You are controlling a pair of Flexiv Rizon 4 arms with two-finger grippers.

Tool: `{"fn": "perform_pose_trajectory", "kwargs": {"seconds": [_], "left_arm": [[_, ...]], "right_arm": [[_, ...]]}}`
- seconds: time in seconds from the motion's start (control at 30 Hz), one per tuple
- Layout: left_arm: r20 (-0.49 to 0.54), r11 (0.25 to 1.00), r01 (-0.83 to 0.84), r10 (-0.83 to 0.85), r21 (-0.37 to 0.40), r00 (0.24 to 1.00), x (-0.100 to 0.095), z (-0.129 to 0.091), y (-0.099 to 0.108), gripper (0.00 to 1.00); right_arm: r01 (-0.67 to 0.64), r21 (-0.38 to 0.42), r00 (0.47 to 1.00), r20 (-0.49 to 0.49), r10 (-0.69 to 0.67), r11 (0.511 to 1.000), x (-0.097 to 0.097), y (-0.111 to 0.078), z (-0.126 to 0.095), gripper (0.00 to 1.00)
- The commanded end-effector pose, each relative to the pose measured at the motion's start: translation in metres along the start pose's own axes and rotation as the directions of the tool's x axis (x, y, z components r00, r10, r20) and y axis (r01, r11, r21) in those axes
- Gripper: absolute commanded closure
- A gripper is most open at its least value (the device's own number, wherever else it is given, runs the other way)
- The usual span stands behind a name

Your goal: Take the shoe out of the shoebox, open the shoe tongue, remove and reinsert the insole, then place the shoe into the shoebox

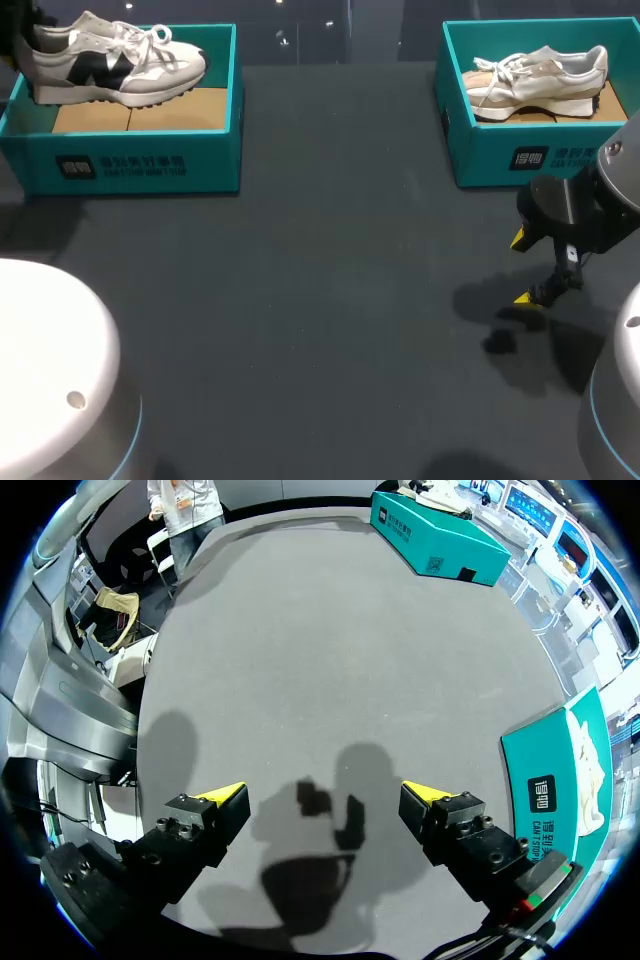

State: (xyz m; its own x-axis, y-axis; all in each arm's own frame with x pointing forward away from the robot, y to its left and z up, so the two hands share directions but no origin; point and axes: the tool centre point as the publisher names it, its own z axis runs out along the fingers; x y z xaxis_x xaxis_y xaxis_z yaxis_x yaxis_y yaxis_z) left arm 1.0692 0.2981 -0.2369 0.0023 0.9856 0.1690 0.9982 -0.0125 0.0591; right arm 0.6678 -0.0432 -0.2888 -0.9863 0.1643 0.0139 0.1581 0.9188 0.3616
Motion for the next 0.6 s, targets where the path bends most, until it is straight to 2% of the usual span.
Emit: {"fn": "perform_pose_trajectory", "kwargs": {"seconds": [0.03,0.37,0.6], "left_arm": [[-0.026,1.000,0.011,-0.011,0.010,1.000,-0.008,0.017,0.008,1.00],[-0.075,1.000,-0.027,0.026,-0.010,0.997,-0.016,0.043,-0.004,1.00],[-0.098,0.994,-0.096,0.092,-0.042,0.991,-0.013,0.055,-0.017,1.00]], "right_arm": [[0.000,0.001,1.000,0.001,0.000,1.000,0.001,0.000,0.000,0.00],[0.000,0.001,1.000,0.001,0.000,1.000,0.001,0.000,0.000,0.00],[0.000,0.001,1.000,0.001,0.000,1.000,0.001,0.000,0.000,0.00]]}}
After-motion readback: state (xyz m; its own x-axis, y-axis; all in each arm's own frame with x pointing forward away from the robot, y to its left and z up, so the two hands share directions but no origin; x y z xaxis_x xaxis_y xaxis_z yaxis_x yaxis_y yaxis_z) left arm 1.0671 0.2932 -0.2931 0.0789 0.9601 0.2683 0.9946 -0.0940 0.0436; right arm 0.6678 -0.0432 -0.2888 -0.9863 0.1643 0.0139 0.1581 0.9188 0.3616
